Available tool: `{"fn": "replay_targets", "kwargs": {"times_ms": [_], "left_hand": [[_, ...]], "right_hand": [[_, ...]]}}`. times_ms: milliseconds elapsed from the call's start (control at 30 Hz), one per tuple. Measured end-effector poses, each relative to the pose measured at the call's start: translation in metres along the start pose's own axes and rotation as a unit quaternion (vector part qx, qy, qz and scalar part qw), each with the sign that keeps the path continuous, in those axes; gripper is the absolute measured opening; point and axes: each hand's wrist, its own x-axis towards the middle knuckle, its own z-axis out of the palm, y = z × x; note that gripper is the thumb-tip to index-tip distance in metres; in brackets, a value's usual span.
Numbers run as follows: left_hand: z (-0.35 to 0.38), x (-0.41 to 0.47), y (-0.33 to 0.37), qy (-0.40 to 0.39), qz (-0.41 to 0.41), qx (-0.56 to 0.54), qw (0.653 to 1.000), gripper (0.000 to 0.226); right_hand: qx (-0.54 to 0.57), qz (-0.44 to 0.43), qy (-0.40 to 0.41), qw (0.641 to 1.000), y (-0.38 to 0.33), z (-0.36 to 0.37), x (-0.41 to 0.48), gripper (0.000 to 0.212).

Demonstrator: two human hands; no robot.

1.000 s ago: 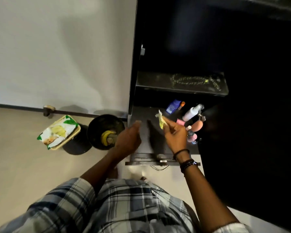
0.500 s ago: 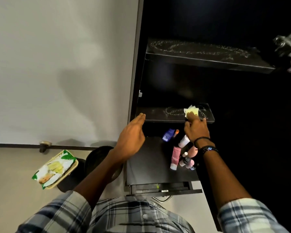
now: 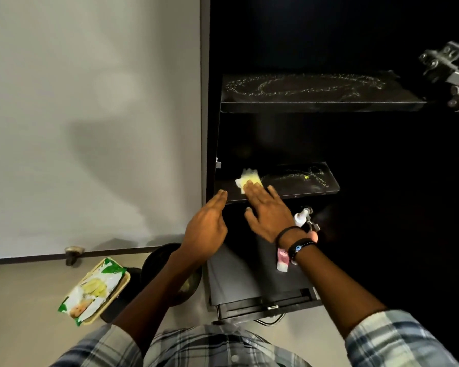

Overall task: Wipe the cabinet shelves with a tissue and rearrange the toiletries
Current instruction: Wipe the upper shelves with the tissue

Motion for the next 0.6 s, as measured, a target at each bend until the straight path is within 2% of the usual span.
{"fn": "replay_targets", "kwargs": {"times_ms": [200,300,367,433,533,600], "left_hand": [[0.006,0.001,0.0,0.011,-0.032,0.005,0.999,0.056],[0.01,0.003,0.003,0.014,-0.05,0.002,0.999,0.054],[0.012,0.004,0.006,0.025,-0.066,-0.006,0.998,0.052],[0.012,0.006,0.01,0.044,-0.075,-0.013,0.996,0.05],[0.013,0.012,0.018,0.068,-0.073,-0.009,0.995,0.049],[0.013,0.019,0.021,0.077,-0.062,-0.007,0.995,0.049]], "right_hand": [[-0.003,0.194,-0.006,0.981,0.136,-0.032,0.009,0.063],[0.003,0.235,0.009,0.972,0.142,-0.038,0.018,0.064],[0.028,0.196,0.026,0.98,0.11,-0.033,0.019,0.061],[0.059,0.101,0.032,0.993,0.065,-0.021,0.015,0.059],[0.07,-0.024,-0.004,0.997,0.003,-0.003,0.011,0.055],[0.06,-0.075,-0.011,0.995,-0.018,0.001,0.016,0.052]]}}
